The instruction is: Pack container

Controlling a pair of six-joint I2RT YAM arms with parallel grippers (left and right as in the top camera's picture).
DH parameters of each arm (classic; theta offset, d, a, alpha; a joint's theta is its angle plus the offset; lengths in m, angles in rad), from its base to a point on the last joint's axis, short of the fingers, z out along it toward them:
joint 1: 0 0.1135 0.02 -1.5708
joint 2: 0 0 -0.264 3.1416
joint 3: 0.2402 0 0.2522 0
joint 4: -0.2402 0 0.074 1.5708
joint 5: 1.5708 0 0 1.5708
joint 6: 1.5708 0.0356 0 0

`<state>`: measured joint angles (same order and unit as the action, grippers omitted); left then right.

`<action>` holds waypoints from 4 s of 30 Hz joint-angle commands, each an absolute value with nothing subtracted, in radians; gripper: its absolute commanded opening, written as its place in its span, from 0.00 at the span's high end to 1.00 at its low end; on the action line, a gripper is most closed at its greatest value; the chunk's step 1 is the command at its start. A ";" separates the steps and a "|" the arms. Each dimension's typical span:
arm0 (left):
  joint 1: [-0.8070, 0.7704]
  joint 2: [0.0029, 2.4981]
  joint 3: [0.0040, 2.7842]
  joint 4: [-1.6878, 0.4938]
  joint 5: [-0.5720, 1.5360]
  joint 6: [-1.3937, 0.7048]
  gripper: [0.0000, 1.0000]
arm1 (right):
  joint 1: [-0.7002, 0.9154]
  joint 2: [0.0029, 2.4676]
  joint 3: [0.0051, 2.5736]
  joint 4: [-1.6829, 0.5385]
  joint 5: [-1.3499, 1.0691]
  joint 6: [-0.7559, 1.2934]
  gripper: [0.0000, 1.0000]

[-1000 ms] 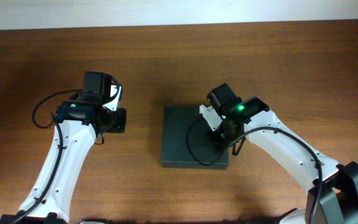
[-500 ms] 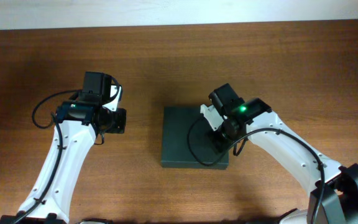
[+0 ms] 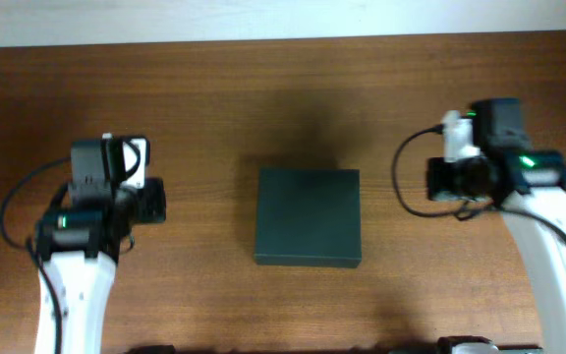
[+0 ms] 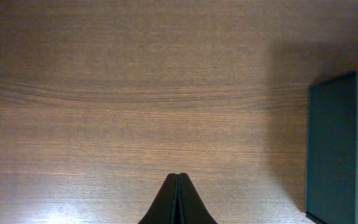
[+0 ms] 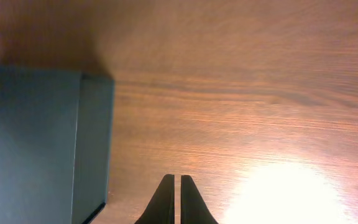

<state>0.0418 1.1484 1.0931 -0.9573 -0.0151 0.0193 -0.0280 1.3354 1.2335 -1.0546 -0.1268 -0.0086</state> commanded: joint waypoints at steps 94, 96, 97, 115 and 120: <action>0.047 0.904 0.766 -0.804 0.001 -0.008 0.01 | 0.014 0.003 0.054 0.040 0.062 -0.067 0.01; 0.047 0.904 0.766 -0.804 0.001 -0.008 0.01 | 0.017 0.003 0.017 0.039 0.047 -0.067 0.01; 0.047 0.904 0.766 -0.804 0.001 -0.008 0.01 | 0.021 0.003 0.005 0.030 0.045 -0.067 0.01; 0.047 0.904 0.766 -0.804 0.001 -0.008 0.01 | 0.065 0.003 0.006 -0.080 0.031 -0.071 0.01; 0.047 0.904 0.766 -0.804 0.001 -0.008 0.01 | 0.065 0.003 0.006 -0.080 0.031 -0.071 0.01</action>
